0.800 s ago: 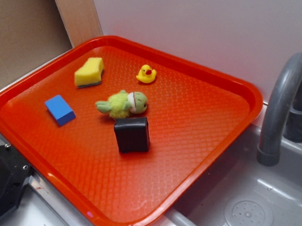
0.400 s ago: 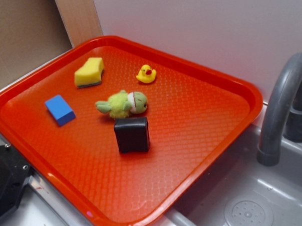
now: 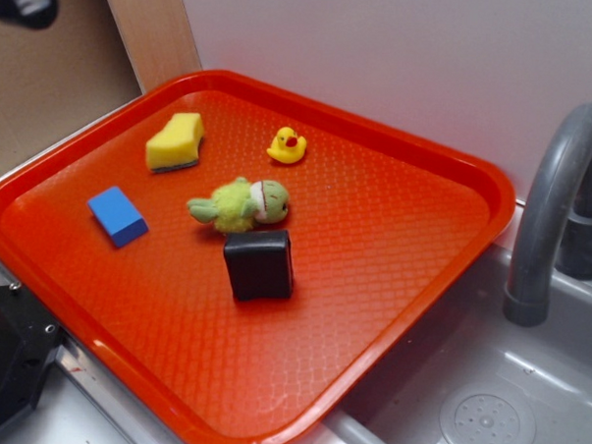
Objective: Grab the green sponge.
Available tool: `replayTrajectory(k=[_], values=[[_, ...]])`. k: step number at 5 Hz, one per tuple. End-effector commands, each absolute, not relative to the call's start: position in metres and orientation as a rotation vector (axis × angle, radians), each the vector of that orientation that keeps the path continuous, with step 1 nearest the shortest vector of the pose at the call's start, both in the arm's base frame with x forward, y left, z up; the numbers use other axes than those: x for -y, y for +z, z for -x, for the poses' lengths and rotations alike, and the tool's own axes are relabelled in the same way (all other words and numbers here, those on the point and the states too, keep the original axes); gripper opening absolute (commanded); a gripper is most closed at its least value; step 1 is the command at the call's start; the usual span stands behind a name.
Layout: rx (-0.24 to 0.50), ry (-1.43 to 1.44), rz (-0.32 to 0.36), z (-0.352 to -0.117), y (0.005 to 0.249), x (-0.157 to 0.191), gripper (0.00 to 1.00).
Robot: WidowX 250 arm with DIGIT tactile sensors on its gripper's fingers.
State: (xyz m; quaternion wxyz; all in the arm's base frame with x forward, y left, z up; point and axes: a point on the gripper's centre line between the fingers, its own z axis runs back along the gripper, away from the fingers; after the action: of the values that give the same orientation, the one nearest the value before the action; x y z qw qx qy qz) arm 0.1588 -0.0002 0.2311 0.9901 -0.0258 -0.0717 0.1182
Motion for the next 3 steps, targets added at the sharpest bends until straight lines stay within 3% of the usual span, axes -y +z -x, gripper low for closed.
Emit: replayTrajectory(k=[1, 3], values=[[0.279, 0.571, 0.019, -0.222, 0.223, -0.048, 1.0], [0.296, 0.741, -0.04, -0.247, 0.182, -0.087, 1.0]])
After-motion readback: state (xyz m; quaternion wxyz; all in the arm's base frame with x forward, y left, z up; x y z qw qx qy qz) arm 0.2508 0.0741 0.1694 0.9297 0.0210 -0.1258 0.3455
